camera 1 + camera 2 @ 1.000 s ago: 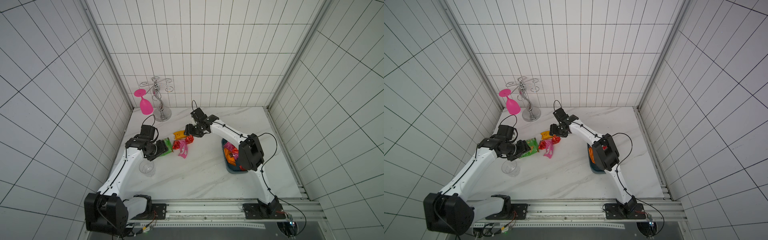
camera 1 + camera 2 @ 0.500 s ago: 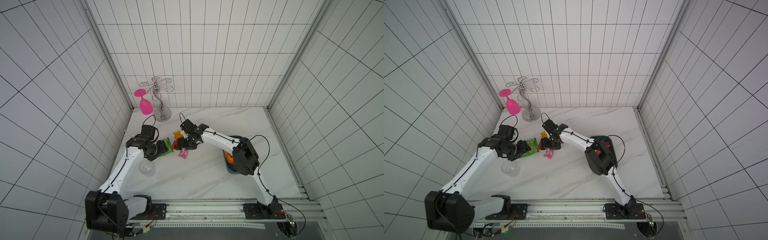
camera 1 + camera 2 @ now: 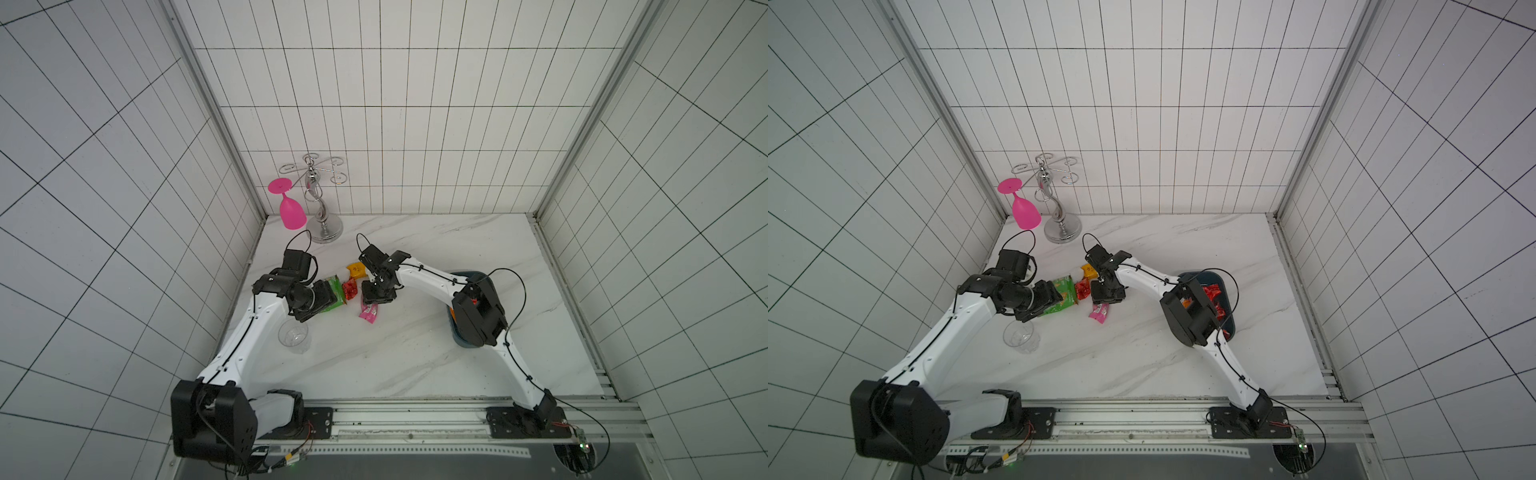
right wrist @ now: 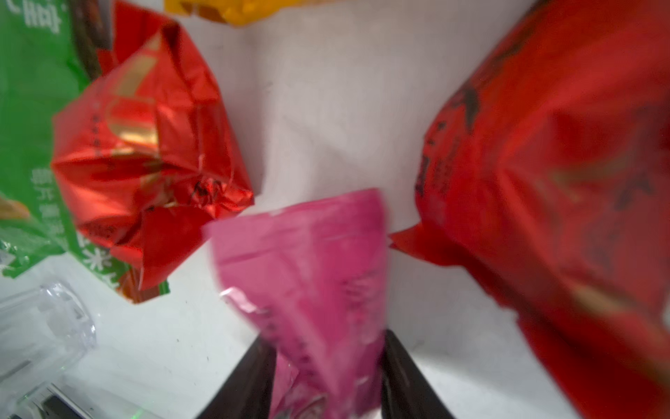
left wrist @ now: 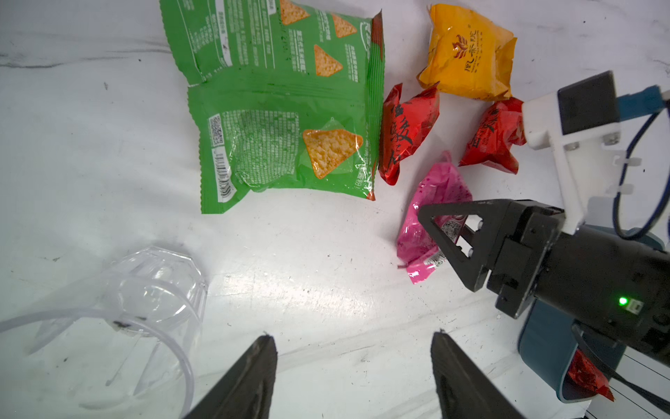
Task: Put the tea bags into the storage box
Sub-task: Pick up the tea bag from the center of the board.
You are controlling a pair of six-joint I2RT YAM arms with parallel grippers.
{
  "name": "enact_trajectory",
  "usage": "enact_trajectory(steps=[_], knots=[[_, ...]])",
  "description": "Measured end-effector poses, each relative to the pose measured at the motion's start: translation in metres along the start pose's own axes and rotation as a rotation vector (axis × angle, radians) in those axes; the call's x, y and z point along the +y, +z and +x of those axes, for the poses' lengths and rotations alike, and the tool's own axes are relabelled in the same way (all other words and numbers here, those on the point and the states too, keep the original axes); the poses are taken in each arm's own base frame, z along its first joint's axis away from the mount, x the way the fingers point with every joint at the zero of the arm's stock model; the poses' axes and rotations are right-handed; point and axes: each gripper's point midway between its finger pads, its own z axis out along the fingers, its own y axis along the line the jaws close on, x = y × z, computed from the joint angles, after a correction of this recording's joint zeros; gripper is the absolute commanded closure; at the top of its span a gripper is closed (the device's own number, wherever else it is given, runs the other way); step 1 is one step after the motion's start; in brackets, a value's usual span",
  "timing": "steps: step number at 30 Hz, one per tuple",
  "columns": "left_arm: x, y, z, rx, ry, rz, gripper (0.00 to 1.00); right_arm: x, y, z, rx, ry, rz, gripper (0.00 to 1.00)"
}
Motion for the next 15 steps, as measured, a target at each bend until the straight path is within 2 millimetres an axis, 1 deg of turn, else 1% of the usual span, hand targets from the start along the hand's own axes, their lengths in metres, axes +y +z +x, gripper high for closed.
enact_trajectory(steps=[2,5,7,9,11,13,15], knots=[[0.0,0.0,0.0,0.0,0.0,0.0,0.29,0.0,0.0,0.0,0.001,-0.004,0.001,0.75],[0.0,0.0,0.0,0.0,0.0,0.0,0.29,0.0,0.0,0.0,0.002,-0.009,0.002,0.81],[0.0,0.0,0.0,-0.001,-0.002,0.0,0.29,0.0,-0.002,-0.001,-0.001,-0.017,0.0,0.83],[-0.001,0.0,0.0,0.0,-0.005,0.005,0.29,0.0,-0.009,-0.001,-0.008,-0.025,0.0,0.83],[-0.003,0.0,0.0,0.004,-0.01,0.016,0.29,-0.002,-0.02,0.002,-0.011,-0.032,0.0,0.83],[-0.007,0.0,0.001,0.011,-0.013,0.035,0.29,-0.004,-0.04,0.007,-0.023,-0.036,-0.003,0.83],[-0.013,0.0,0.001,0.017,-0.014,0.068,0.29,-0.01,-0.069,0.009,-0.057,-0.042,-0.006,0.84]])
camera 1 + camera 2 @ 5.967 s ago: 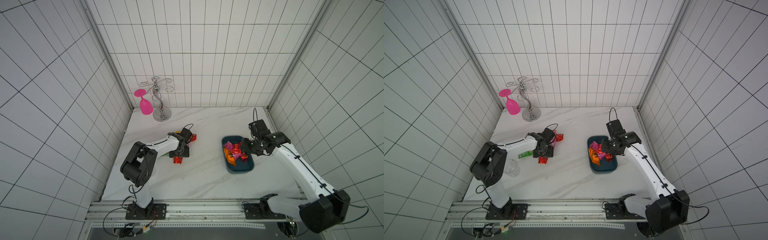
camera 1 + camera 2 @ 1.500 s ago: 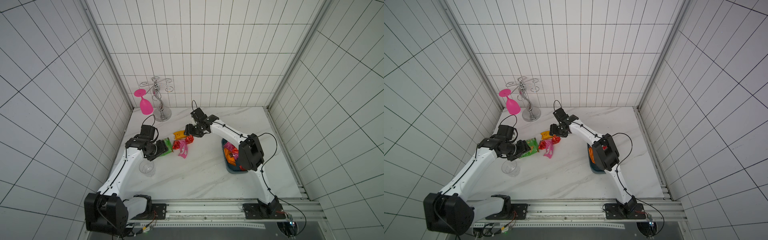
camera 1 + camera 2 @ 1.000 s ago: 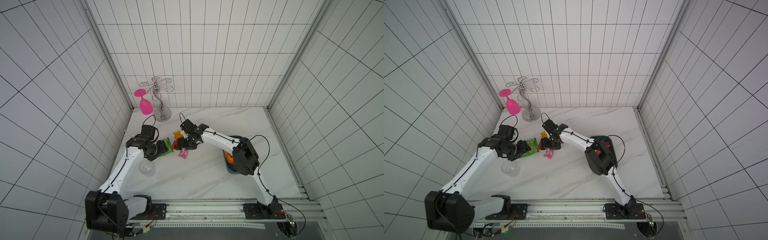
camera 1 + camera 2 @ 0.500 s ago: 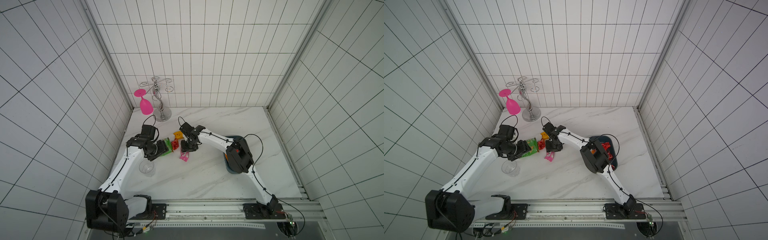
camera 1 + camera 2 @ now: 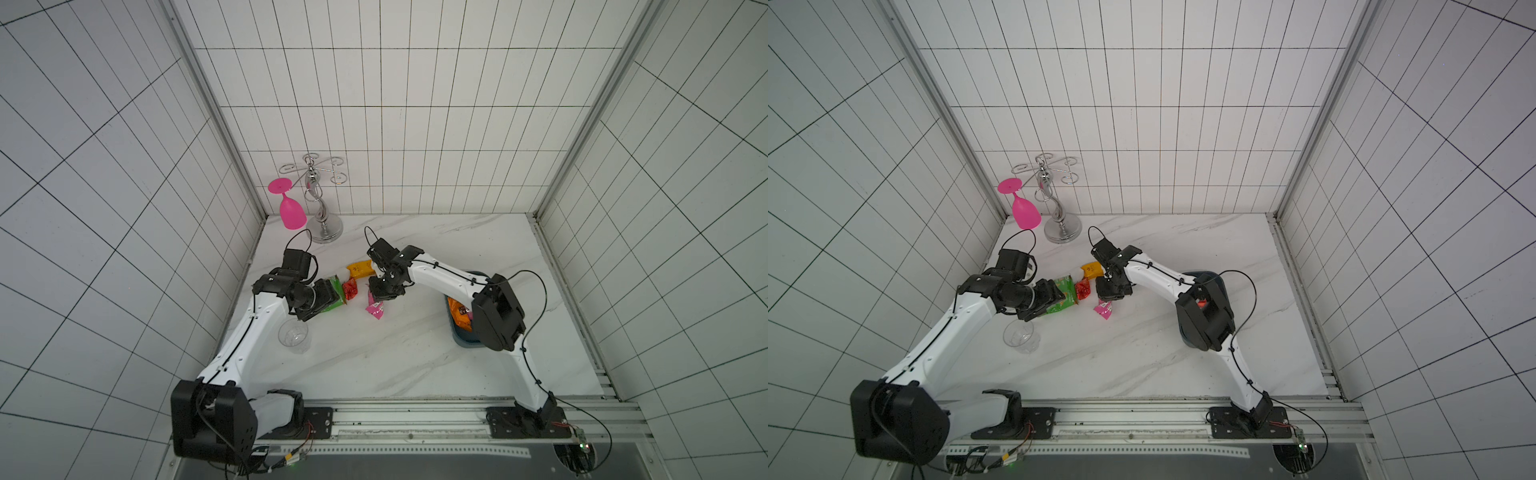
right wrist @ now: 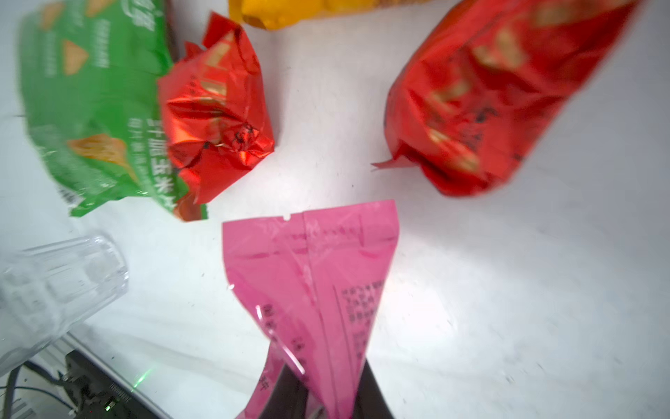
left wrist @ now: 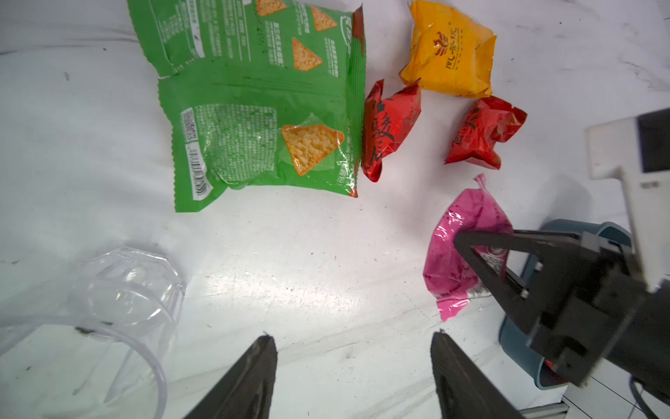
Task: Put the tea bags into the storage box
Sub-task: Pick up the tea bag from the center of the board, then place the tea bag in the storage box.
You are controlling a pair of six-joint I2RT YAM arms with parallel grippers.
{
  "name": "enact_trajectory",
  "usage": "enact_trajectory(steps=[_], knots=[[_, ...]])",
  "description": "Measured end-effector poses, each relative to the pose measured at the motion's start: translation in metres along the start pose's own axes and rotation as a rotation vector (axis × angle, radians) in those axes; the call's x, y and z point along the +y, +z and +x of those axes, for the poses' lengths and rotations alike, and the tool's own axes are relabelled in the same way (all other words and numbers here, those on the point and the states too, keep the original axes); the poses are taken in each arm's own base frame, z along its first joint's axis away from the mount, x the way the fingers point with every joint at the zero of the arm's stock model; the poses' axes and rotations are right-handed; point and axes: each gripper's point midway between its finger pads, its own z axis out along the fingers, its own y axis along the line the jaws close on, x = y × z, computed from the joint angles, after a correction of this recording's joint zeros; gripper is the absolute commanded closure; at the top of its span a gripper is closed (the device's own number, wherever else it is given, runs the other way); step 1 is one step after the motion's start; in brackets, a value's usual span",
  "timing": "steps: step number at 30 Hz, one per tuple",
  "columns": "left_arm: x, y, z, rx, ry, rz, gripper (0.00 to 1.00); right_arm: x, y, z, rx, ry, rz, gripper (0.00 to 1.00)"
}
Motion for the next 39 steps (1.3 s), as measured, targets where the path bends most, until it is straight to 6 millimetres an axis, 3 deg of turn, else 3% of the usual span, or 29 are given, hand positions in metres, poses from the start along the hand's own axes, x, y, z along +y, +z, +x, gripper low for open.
enact_trajectory(steps=[4,8,12,18,22,27,33,39], knots=[[-0.013,0.006,0.001,0.022,0.004,0.06,0.29,-0.024,-0.068,0.002,-0.098,0.034,-0.006,0.84],[-0.028,0.021,0.012,0.072,0.045,0.078,0.29,-0.076,-0.12,0.014,-0.191,0.123,0.031,0.84],[-0.048,0.036,0.026,0.129,0.102,0.074,0.29,-0.138,-0.145,0.047,-0.215,0.24,0.119,0.85],[-0.078,0.05,0.033,0.15,0.158,0.091,0.29,-0.192,-0.171,0.104,-0.219,0.358,0.244,0.86],[-0.088,0.057,0.038,0.155,0.173,0.09,0.29,-0.213,-0.177,0.14,-0.213,0.423,0.297,0.86],[-0.092,0.063,0.044,0.168,0.176,0.077,0.29,-0.232,-0.161,0.167,-0.146,0.488,0.338,0.85],[-0.099,0.06,0.035,0.142,0.18,0.072,0.29,-0.239,-0.143,0.161,-0.134,0.519,0.343,0.85],[-0.099,0.058,0.033,0.131,0.18,0.059,0.29,-0.243,-0.127,0.147,-0.143,0.541,0.336,0.52]])
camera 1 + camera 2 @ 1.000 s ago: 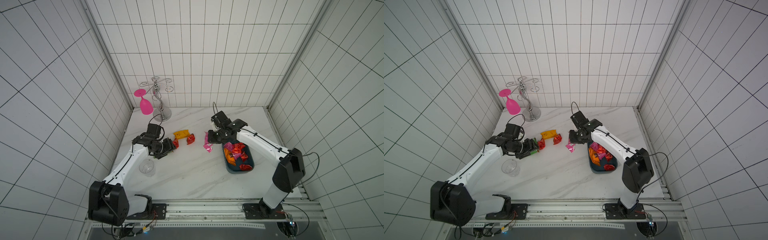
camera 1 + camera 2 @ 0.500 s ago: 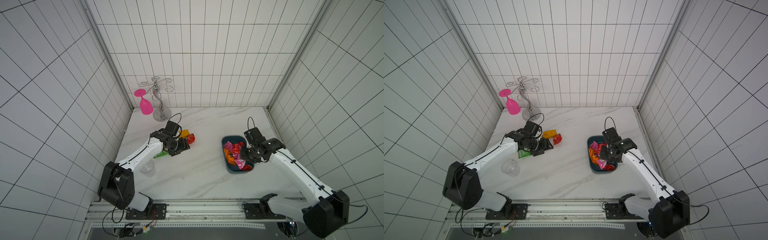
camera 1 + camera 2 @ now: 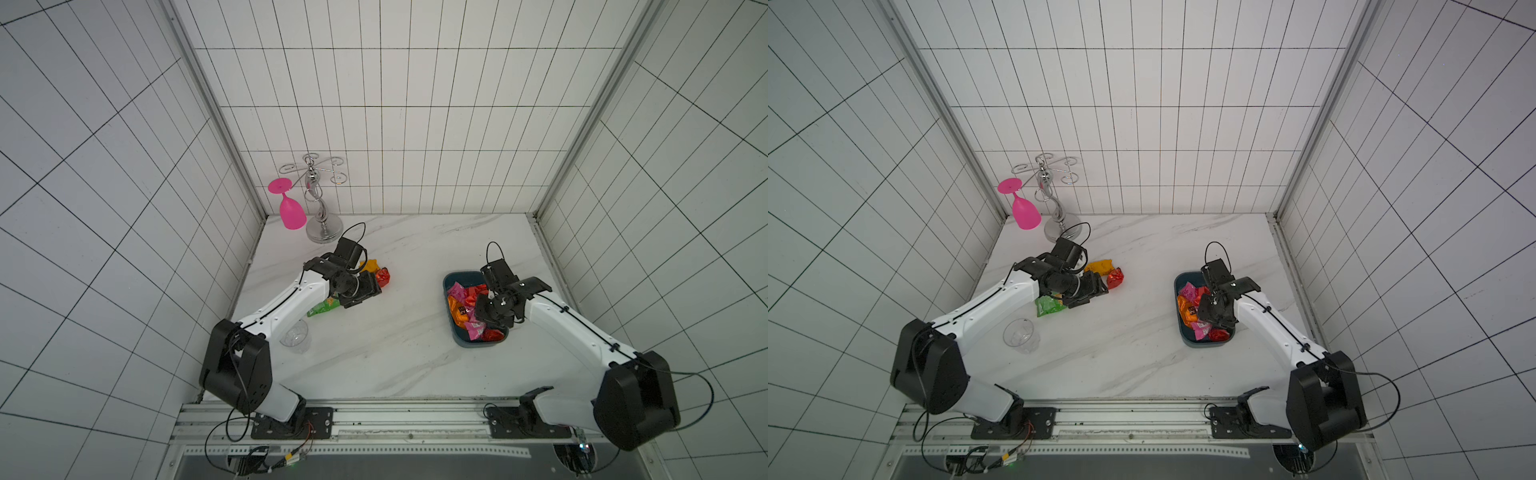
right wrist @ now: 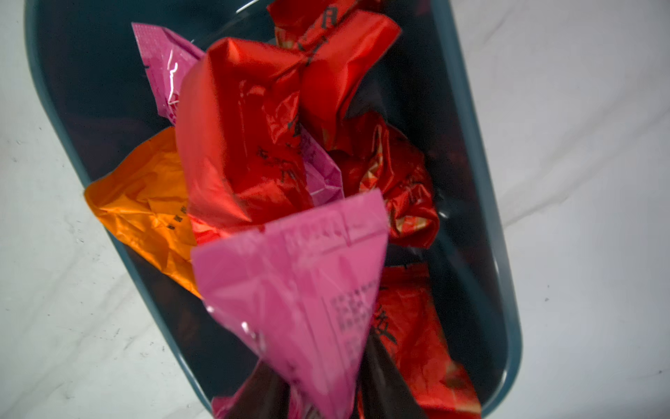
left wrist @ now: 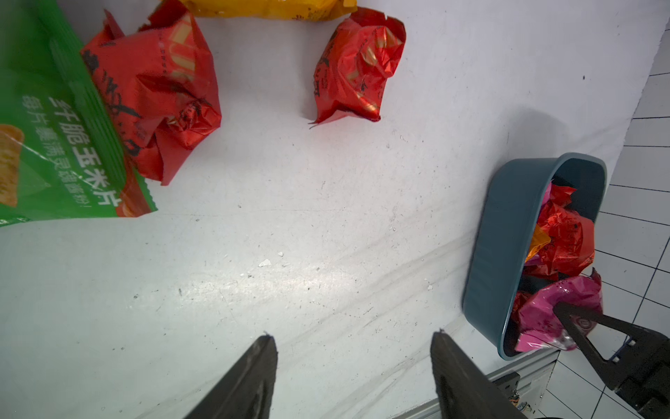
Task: Put the tea bags into the storage box
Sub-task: Place the tea bag in the storage box, then pick up the tea bag from the center of the board.
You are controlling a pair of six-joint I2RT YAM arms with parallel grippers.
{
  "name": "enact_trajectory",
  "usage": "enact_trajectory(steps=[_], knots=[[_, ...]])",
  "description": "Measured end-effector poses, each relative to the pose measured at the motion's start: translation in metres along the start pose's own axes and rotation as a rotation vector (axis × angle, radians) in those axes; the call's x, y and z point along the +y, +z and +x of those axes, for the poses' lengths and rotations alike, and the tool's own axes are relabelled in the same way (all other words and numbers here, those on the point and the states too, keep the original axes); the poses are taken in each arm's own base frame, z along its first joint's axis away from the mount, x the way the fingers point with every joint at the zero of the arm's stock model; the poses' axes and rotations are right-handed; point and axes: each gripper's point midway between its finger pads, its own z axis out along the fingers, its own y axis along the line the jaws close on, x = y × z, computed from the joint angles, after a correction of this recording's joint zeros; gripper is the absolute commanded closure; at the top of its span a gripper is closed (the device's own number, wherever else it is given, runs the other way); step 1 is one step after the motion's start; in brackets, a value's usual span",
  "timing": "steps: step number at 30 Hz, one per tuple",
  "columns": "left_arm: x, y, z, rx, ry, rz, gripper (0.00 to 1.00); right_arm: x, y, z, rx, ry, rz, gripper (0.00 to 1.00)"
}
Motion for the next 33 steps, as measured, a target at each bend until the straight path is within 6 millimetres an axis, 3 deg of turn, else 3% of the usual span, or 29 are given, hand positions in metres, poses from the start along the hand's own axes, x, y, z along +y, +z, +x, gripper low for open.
enact_trajectory(steps=[7,10,16,21,28,33], knots=[[0.006,-0.002,-0.001,-0.016,-0.003,-0.026,0.29,-0.005,0.0,-0.001,-0.001,-0.008,0.029,0.42],[0.01,-0.005,-0.002,-0.03,-0.009,-0.038,0.29,-0.004,-0.015,-0.011,-0.036,-0.028,0.032,0.41],[0.033,-0.016,-0.013,-0.072,-0.079,-0.057,0.29,0.028,-0.052,-0.045,-0.133,-0.083,-0.065,0.39],[0.062,-0.029,-0.026,-0.119,-0.171,-0.074,0.29,0.076,-0.046,-0.061,-0.123,-0.171,-0.13,0.38],[0.076,-0.035,-0.025,-0.123,-0.173,-0.087,0.29,0.175,0.007,-0.067,-0.028,-0.311,-0.194,0.28],[0.08,-0.031,-0.019,-0.101,-0.155,-0.096,0.29,0.229,0.043,-0.072,0.011,-0.335,-0.242,0.2]])
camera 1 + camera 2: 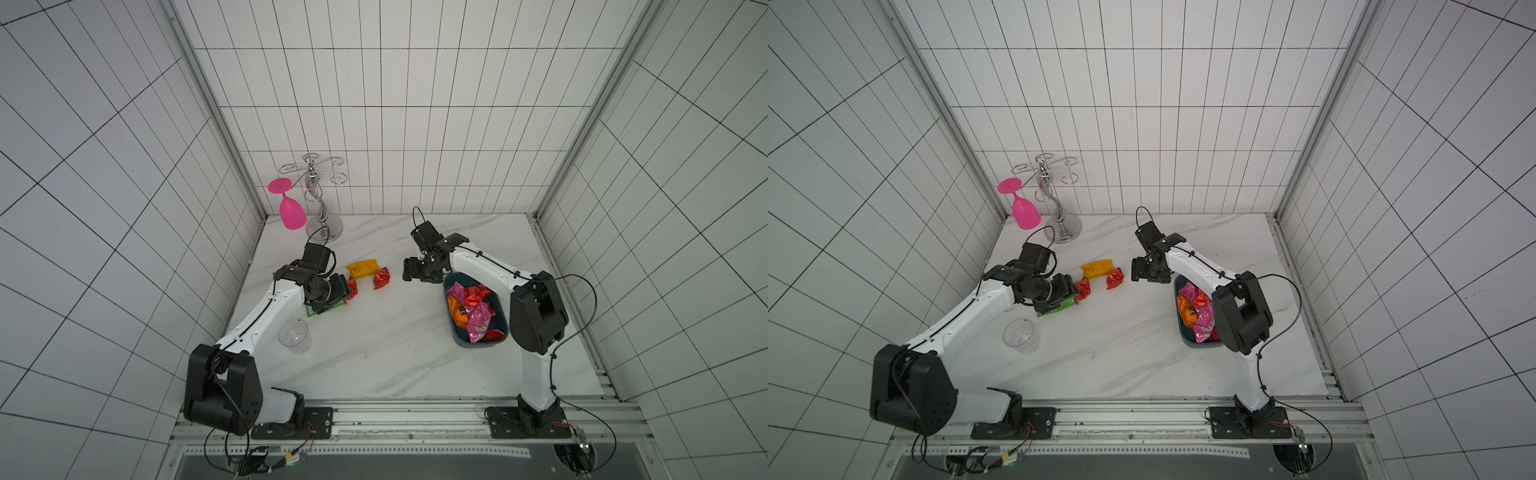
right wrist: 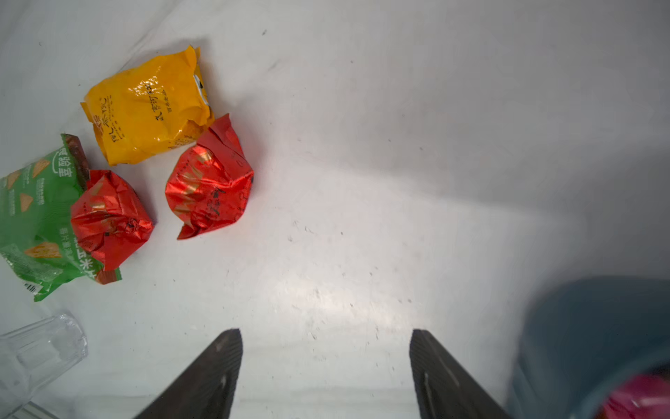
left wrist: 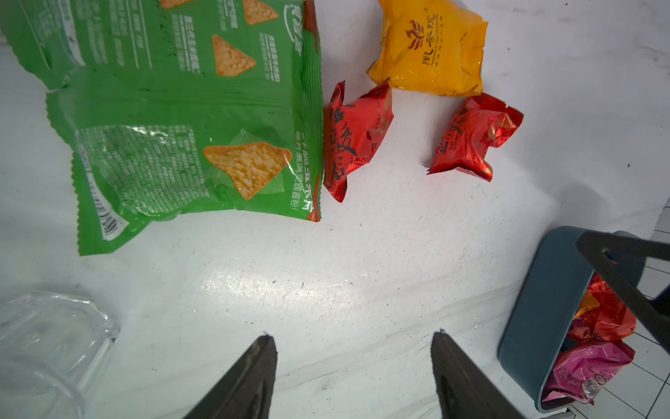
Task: Put the tea bags into the storage box
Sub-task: Pick up the tea bag from the center of the board.
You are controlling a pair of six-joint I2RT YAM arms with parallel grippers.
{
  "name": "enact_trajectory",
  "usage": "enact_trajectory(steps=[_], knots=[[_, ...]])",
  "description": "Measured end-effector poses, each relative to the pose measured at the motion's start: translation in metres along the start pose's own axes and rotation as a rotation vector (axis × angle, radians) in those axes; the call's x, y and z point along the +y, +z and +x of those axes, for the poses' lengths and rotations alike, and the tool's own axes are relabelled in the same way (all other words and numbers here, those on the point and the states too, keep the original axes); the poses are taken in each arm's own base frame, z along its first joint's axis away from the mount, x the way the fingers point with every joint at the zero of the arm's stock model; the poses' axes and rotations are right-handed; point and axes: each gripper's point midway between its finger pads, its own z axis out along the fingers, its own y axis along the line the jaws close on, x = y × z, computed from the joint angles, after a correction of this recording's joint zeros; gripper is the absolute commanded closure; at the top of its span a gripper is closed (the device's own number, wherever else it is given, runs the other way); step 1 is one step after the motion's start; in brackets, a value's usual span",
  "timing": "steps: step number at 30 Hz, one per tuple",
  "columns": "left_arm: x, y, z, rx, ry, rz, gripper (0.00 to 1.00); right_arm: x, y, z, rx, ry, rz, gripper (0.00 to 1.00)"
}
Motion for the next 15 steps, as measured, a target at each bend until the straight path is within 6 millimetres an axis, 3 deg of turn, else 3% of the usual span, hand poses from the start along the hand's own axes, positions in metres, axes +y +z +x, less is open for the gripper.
enact_trajectory(steps=[5,11,15], knots=[[0.001,-0.002,-0.001,-0.008,0.029,0.0,0.29,0.023,0.038,-0.028,-0.009,0.016,-0.046,0.14],[0.004,-0.005,-0.004,-0.022,0.047,0.003,0.29,0.044,0.07,-0.054,-0.022,0.05,-0.083,0.14],[0.01,-0.004,-0.004,-0.019,0.049,-0.003,0.29,0.055,0.086,-0.055,-0.004,0.057,-0.091,0.19]])
